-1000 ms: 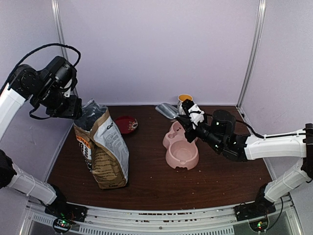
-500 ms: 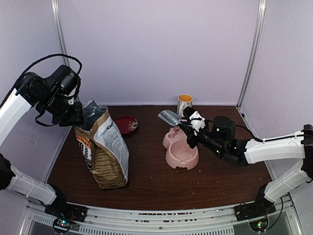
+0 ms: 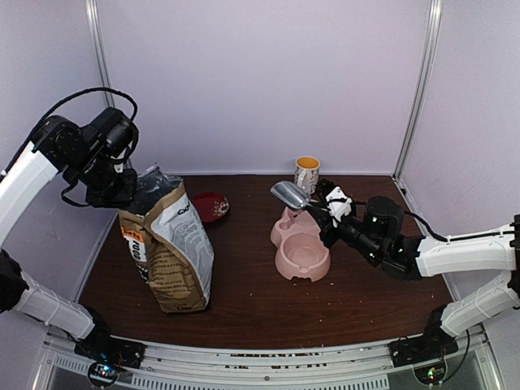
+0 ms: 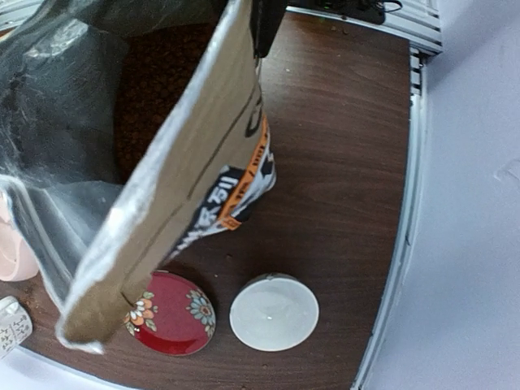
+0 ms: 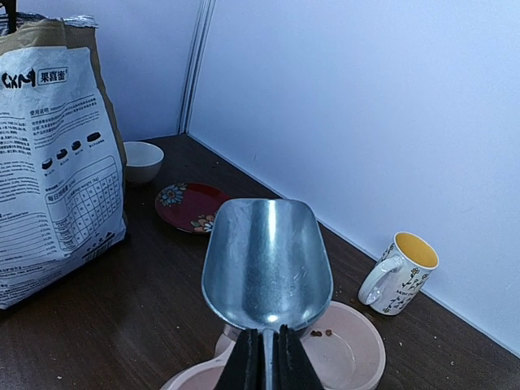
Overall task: Serve the pet food
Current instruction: Adjust the pet food bag at the center of the board.
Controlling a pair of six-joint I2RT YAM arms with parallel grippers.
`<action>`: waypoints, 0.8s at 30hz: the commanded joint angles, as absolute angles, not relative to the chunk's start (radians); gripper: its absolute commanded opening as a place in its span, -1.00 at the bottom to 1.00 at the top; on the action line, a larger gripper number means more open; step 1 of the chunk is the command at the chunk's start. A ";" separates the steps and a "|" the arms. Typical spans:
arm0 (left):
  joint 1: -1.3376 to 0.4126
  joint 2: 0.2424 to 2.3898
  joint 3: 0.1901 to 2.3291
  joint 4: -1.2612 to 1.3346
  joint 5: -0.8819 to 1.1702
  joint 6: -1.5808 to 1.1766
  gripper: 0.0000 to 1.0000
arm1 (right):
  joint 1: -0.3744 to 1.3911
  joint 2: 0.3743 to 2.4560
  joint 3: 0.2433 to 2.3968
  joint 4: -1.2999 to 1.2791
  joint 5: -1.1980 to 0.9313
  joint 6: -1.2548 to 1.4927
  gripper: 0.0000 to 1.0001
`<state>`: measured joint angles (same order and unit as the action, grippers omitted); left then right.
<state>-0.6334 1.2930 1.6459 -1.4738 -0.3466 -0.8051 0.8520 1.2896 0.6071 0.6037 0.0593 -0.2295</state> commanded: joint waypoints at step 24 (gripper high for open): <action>-0.497 1.183 1.963 -1.657 -0.889 -0.370 -1.00 | 0.846 1.276 0.631 0.621 0.005 -0.181 -1.00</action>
<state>-0.4999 1.2770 1.8912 -1.6783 -0.6323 -0.4080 0.8509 1.2724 0.6064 0.6163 0.0299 -0.2031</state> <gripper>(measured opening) 0.016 0.060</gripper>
